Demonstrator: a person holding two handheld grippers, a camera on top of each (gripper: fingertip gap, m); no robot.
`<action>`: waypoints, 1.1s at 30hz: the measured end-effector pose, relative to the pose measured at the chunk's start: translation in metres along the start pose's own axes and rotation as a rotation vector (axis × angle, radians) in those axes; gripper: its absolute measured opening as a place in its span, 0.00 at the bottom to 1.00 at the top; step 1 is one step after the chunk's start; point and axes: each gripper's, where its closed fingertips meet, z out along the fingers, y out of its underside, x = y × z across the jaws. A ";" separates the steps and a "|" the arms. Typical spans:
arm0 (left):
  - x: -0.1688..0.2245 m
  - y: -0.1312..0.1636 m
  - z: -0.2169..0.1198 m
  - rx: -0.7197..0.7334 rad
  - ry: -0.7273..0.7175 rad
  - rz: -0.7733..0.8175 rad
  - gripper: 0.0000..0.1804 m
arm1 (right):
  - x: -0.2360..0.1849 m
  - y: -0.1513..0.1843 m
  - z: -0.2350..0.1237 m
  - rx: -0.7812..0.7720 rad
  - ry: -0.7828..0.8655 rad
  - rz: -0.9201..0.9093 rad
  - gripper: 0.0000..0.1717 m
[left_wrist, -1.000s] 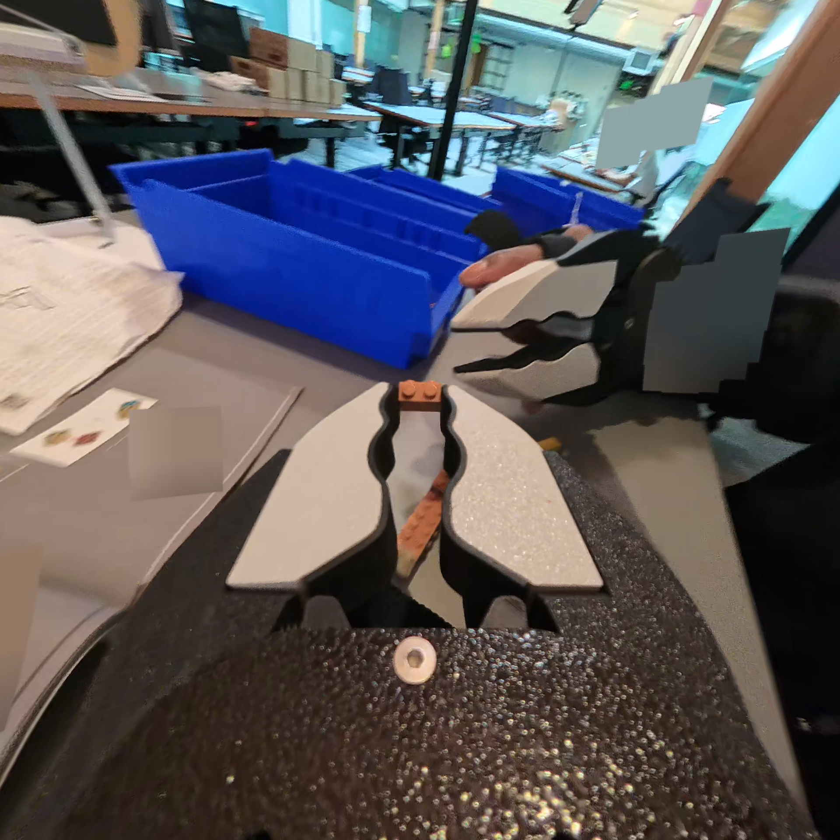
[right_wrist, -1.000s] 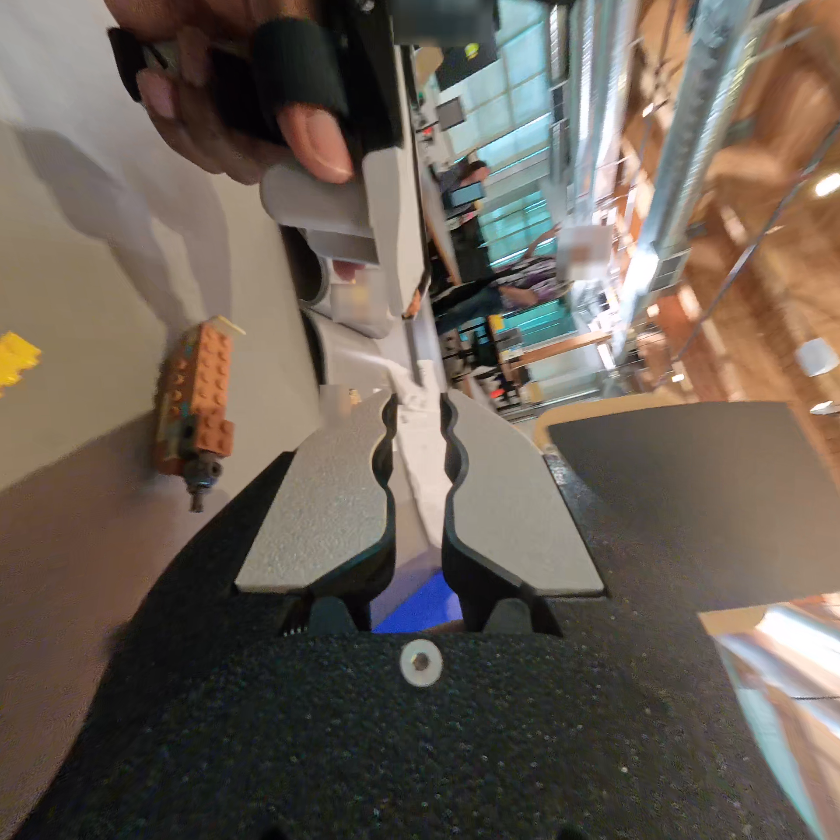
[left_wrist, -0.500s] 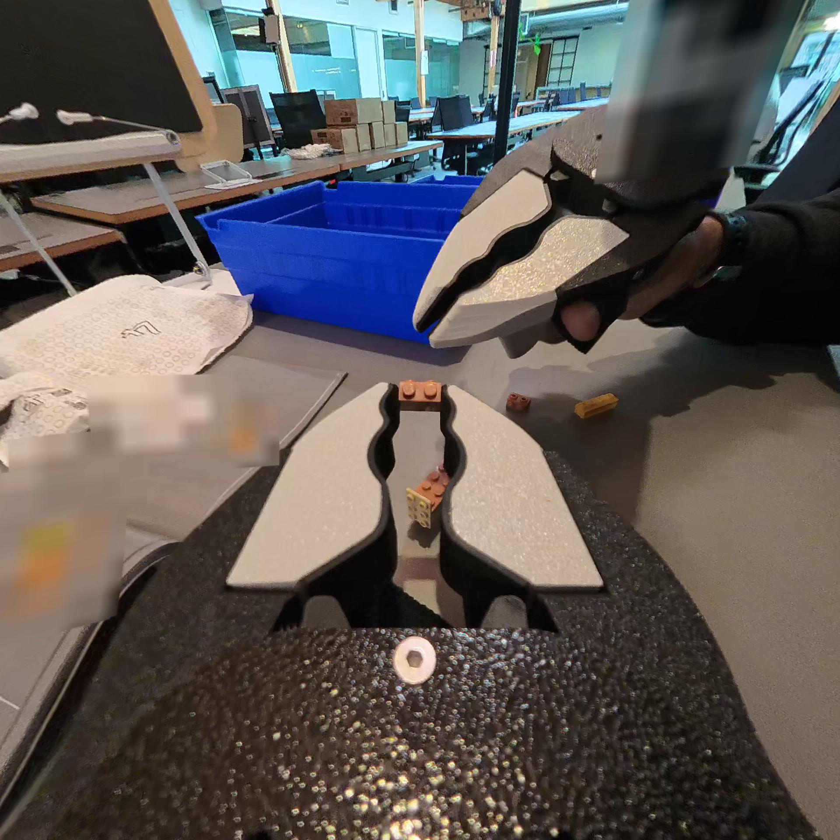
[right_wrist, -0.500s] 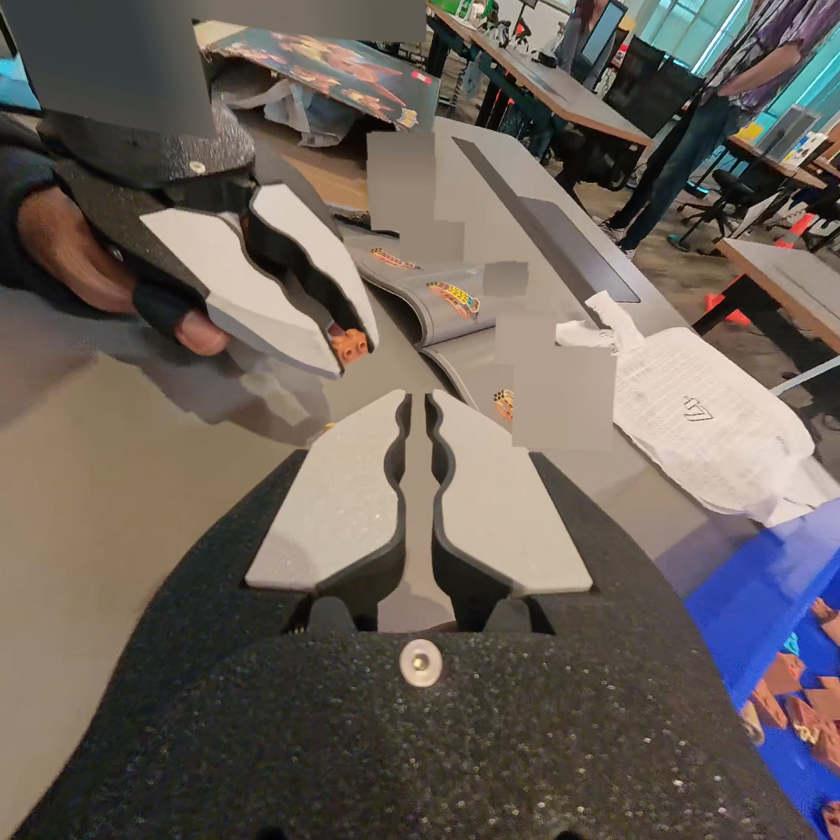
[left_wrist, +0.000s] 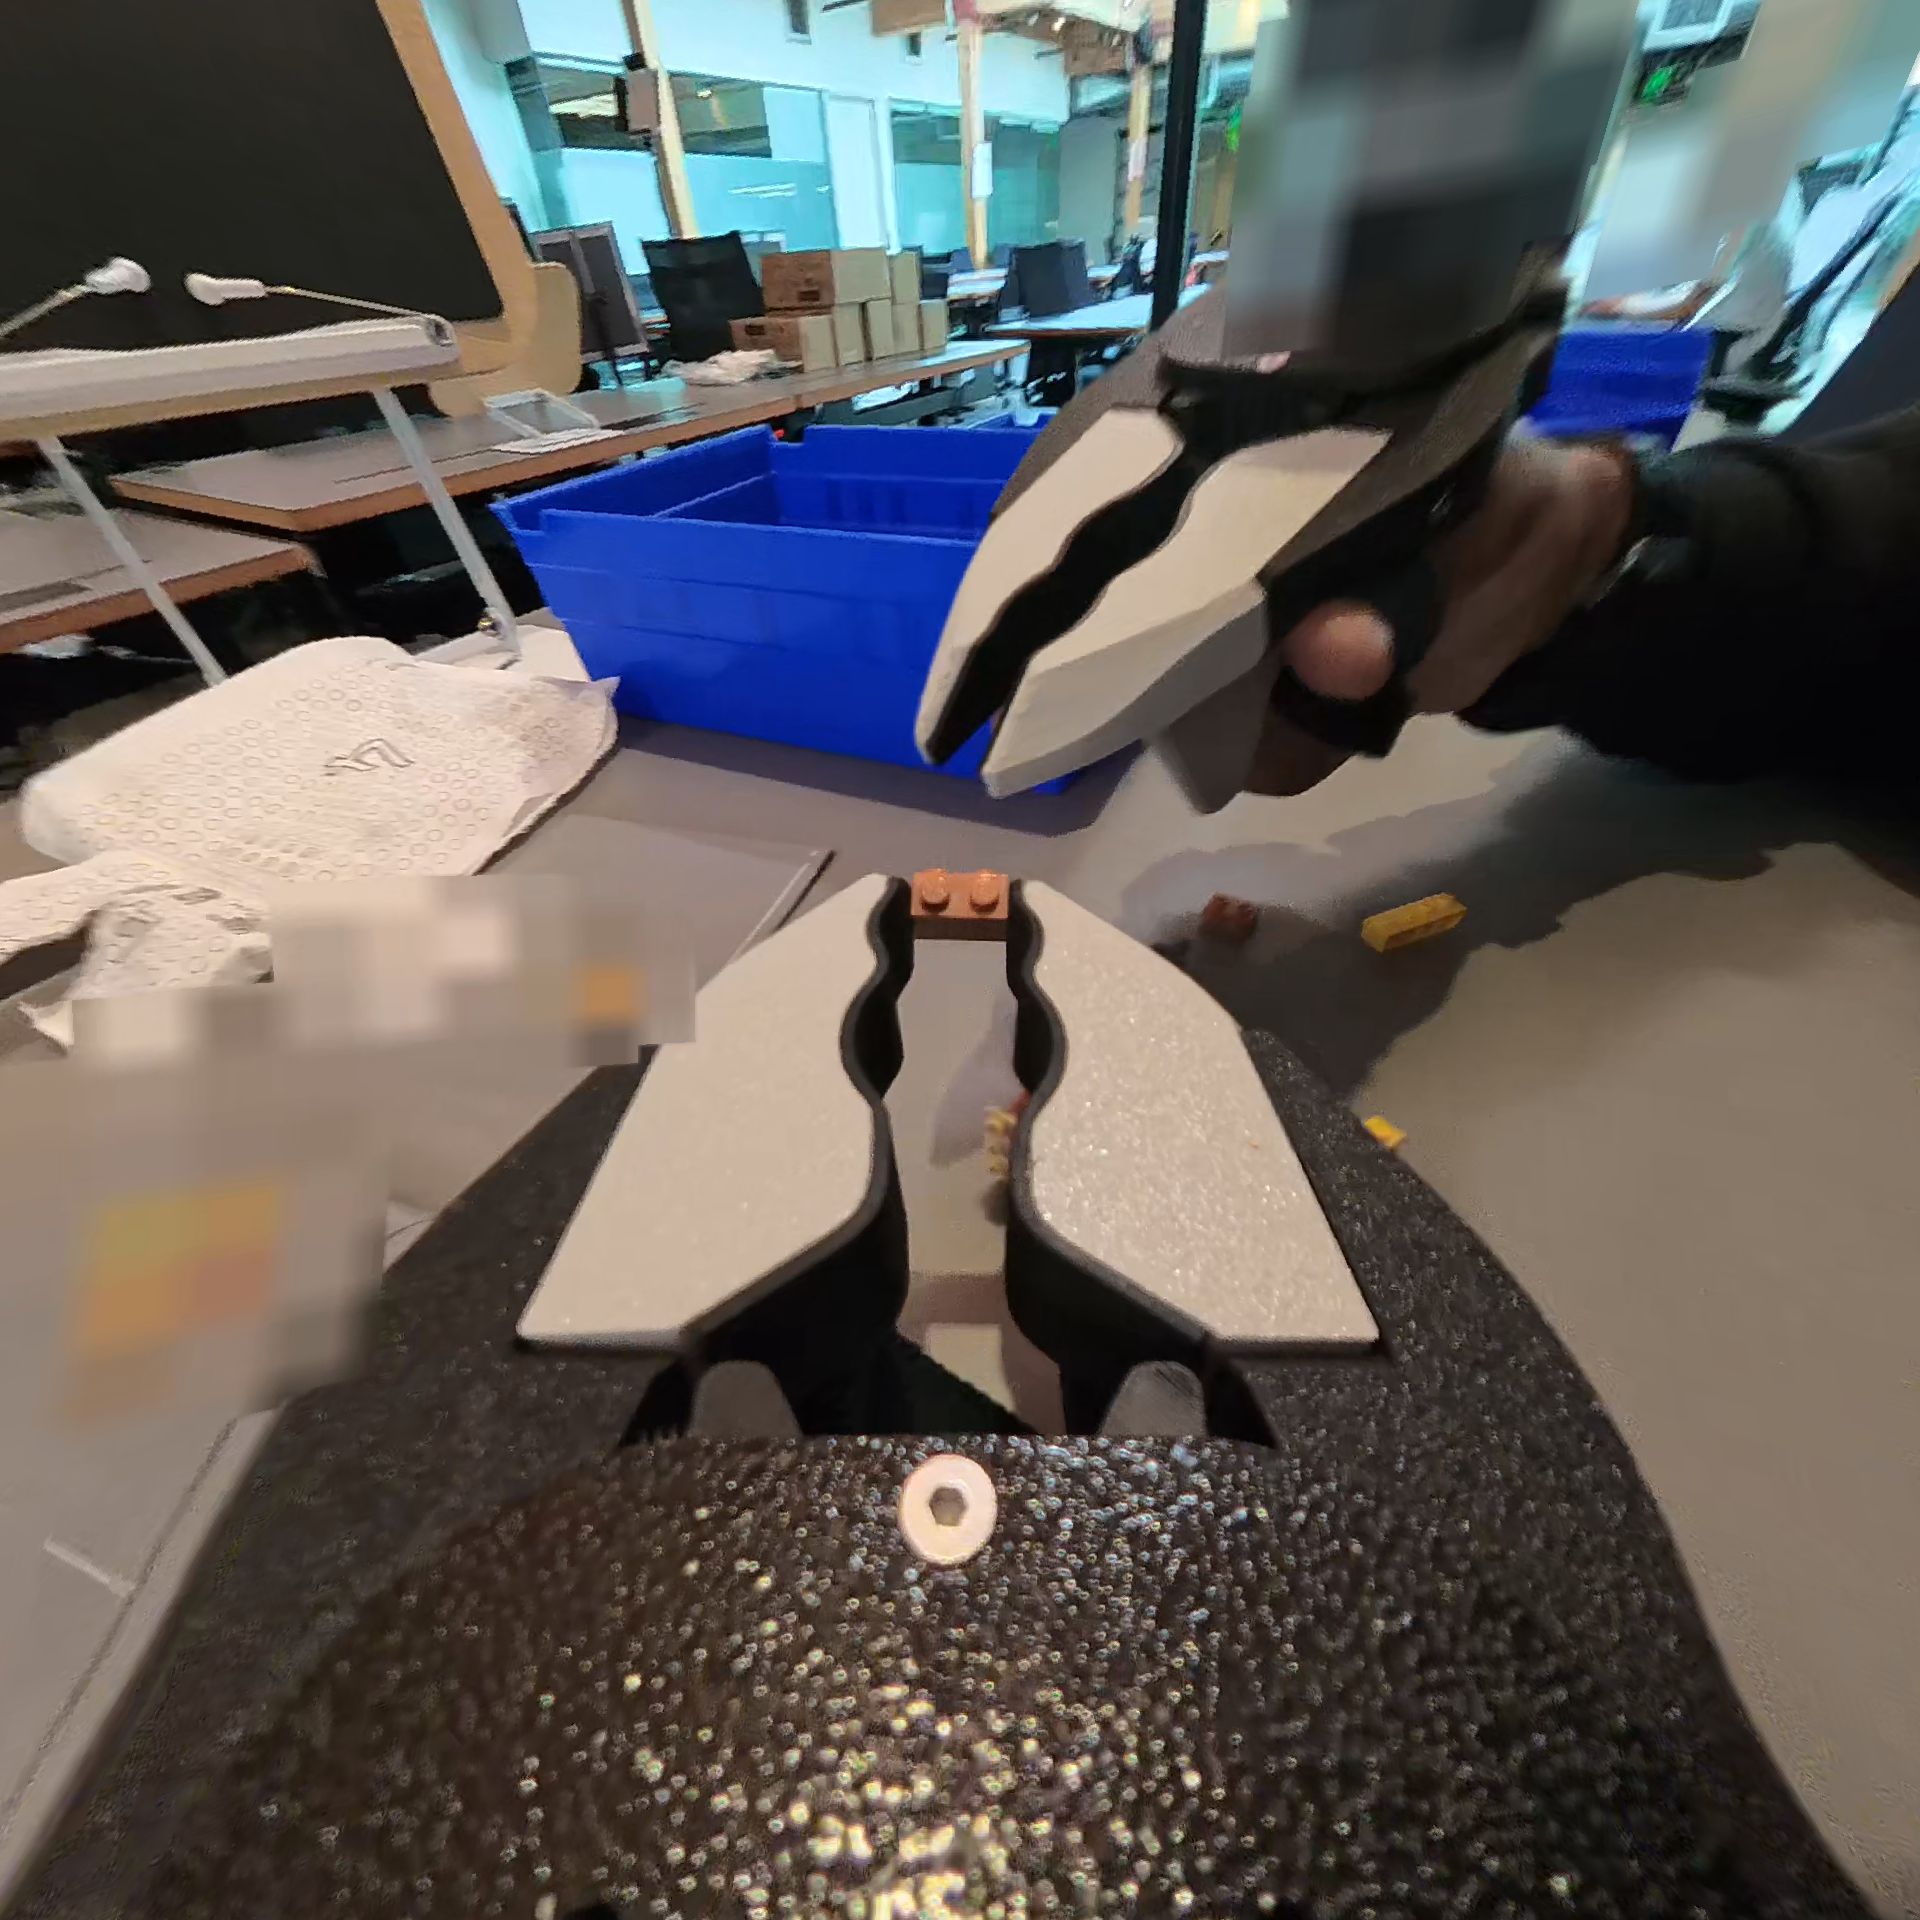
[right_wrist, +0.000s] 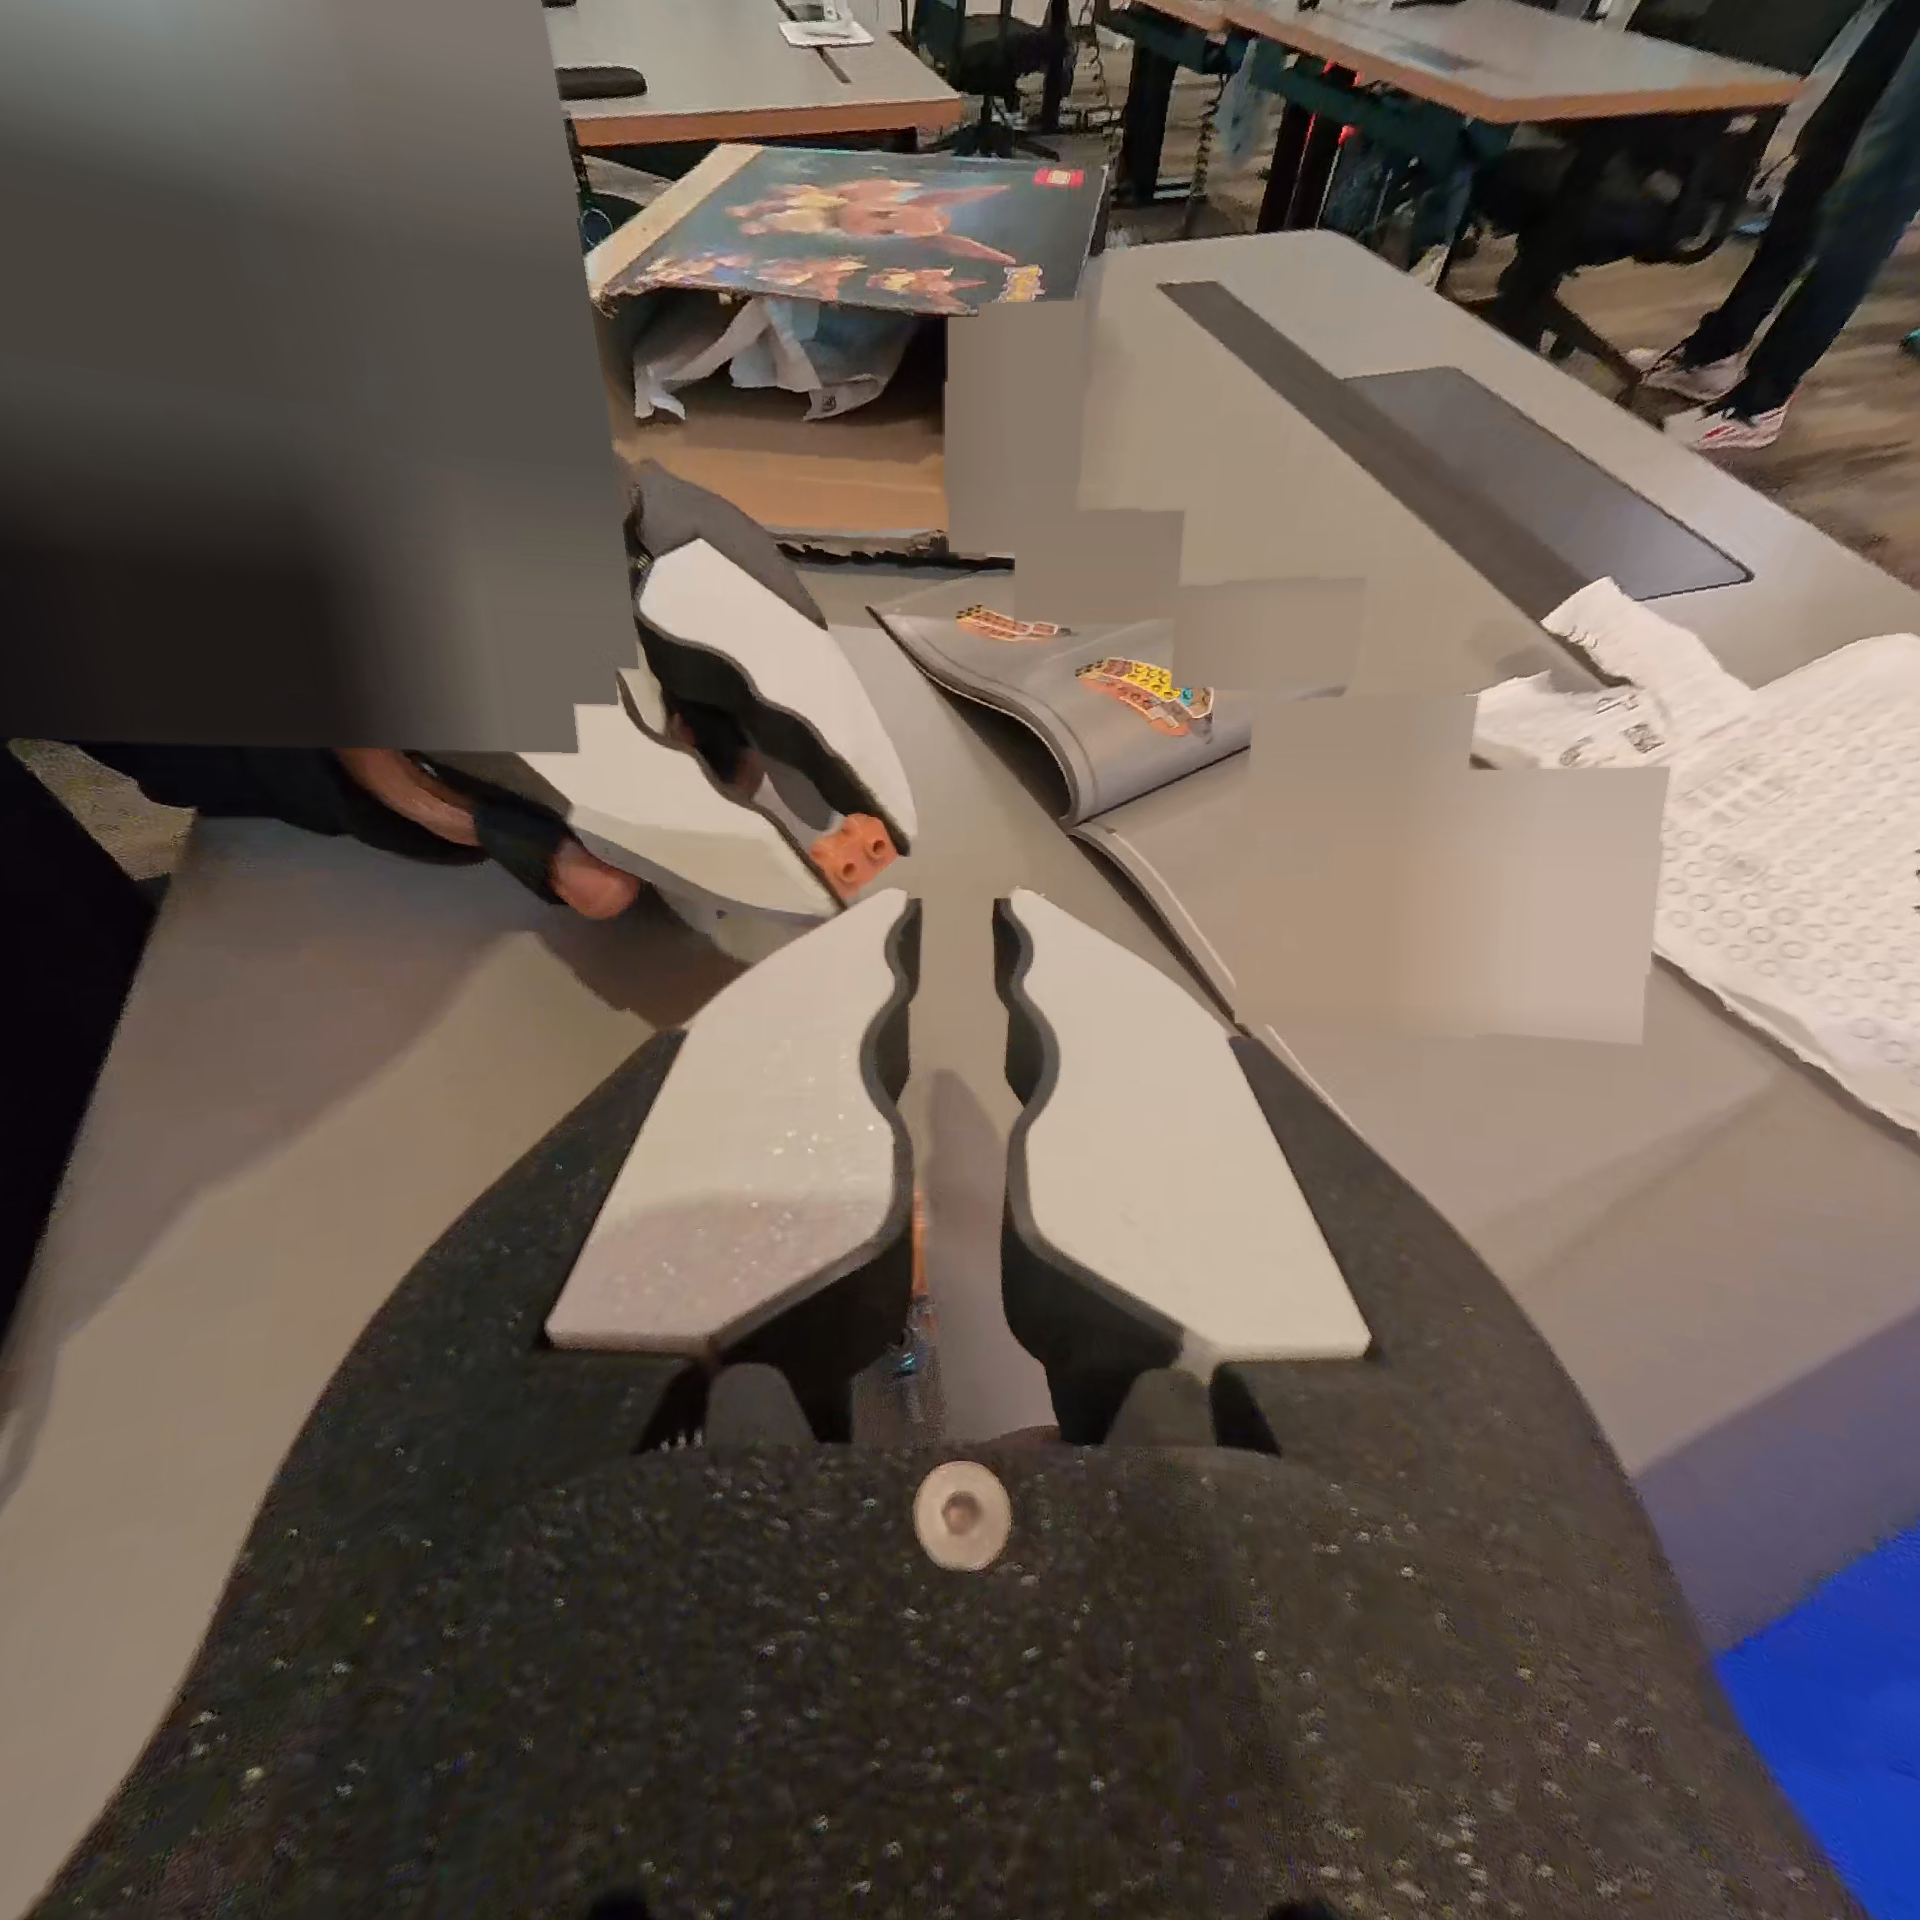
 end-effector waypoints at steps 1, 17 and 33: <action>-0.003 0.002 0.000 -0.016 -0.026 0.033 0.09 | -0.001 -0.001 0.000 -0.009 -0.009 0.008 0.08; 0.007 0.007 0.004 -0.072 -0.126 0.468 0.09 | -0.029 0.014 0.012 -0.178 -0.313 0.277 0.13; 0.015 0.011 0.006 -0.087 -0.113 0.638 0.09 | -0.034 0.020 0.010 -0.182 -0.458 0.415 0.09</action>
